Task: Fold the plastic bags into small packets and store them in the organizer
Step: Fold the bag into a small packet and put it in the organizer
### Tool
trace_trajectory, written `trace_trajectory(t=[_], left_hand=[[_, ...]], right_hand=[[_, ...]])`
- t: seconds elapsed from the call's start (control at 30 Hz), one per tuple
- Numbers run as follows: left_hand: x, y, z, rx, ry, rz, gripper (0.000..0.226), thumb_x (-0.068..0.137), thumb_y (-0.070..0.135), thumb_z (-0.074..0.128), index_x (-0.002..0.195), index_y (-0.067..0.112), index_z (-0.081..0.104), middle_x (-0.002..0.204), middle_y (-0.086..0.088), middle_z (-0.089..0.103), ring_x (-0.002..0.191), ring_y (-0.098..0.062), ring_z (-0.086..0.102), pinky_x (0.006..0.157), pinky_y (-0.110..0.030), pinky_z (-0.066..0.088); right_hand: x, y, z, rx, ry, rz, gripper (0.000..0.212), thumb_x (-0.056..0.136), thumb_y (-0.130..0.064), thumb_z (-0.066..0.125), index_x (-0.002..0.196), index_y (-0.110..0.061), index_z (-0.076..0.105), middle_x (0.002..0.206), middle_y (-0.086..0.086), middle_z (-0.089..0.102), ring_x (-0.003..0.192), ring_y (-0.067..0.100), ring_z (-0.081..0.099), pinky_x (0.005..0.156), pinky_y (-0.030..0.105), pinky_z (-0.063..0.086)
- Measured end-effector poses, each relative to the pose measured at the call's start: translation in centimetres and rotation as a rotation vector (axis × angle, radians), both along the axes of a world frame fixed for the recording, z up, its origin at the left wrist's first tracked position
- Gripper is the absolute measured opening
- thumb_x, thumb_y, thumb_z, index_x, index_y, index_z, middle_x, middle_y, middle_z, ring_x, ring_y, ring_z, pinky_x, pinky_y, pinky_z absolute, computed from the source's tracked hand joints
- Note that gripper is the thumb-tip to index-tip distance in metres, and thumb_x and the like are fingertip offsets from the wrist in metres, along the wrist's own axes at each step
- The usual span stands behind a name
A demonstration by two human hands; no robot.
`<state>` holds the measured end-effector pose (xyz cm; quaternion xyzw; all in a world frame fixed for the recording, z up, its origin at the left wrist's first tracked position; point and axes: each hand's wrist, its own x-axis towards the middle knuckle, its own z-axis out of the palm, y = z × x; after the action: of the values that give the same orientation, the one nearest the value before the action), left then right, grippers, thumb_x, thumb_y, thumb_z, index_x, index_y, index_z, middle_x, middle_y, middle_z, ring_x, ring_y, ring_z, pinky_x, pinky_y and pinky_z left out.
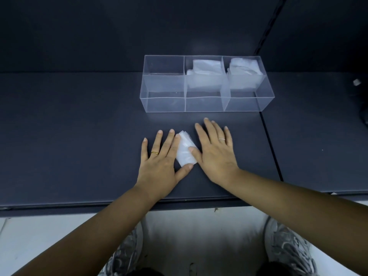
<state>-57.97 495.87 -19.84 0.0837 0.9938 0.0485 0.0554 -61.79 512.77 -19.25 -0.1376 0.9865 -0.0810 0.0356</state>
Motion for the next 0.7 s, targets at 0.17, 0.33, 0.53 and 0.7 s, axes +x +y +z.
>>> trace_trajectory(t=[0.17,0.33,0.53,0.7], left_hand=[[-0.4,-0.2,-0.1,0.014,-0.018,0.046,0.097,0.075,0.082,0.002,0.152,0.025,-0.011,0.160,0.002,-0.015,0.145,-0.020,-0.021,0.114,-0.050,-0.014],[-1.0,-0.4,0.0,0.051,-0.065,0.066,0.103,0.070,0.086,0.006,0.151,0.025,-0.014,0.158,0.003,-0.022,0.143,-0.017,-0.027,0.113,-0.049,-0.018],[-1.1,-0.5,0.0,0.038,-0.089,0.061,0.105,0.068,0.087,0.003,0.148,0.024,-0.021,0.156,0.004,-0.028,0.142,-0.018,-0.029,0.112,-0.050,-0.019],[-1.1,-0.4,0.0,0.016,-0.100,0.064,0.111,0.061,0.089,-0.009,0.148,0.022,-0.022,0.157,0.002,-0.027,0.142,-0.019,-0.029,0.114,-0.053,-0.016]], right_hand=[[0.0,1.8,0.5,0.005,-0.022,-0.114,0.063,0.098,-0.048,0.036,0.151,-0.019,0.019,0.160,0.006,0.009,0.147,0.023,0.005,0.118,0.044,-0.005],[1.0,-0.2,1.7,-0.294,0.133,0.248,0.049,0.094,-0.013,0.046,0.144,-0.012,0.041,0.154,0.004,0.032,0.145,0.020,0.023,0.120,0.039,0.007],[-0.2,0.2,0.3,-0.026,-0.051,0.353,0.062,0.102,-0.045,0.020,0.154,-0.015,0.006,0.162,-0.002,0.002,0.148,0.009,-0.006,0.119,0.031,-0.011],[-1.2,1.9,0.5,-0.004,0.008,0.179,0.057,0.102,-0.042,0.028,0.152,-0.017,0.019,0.161,-0.002,0.012,0.148,0.016,0.003,0.117,0.034,-0.010]])
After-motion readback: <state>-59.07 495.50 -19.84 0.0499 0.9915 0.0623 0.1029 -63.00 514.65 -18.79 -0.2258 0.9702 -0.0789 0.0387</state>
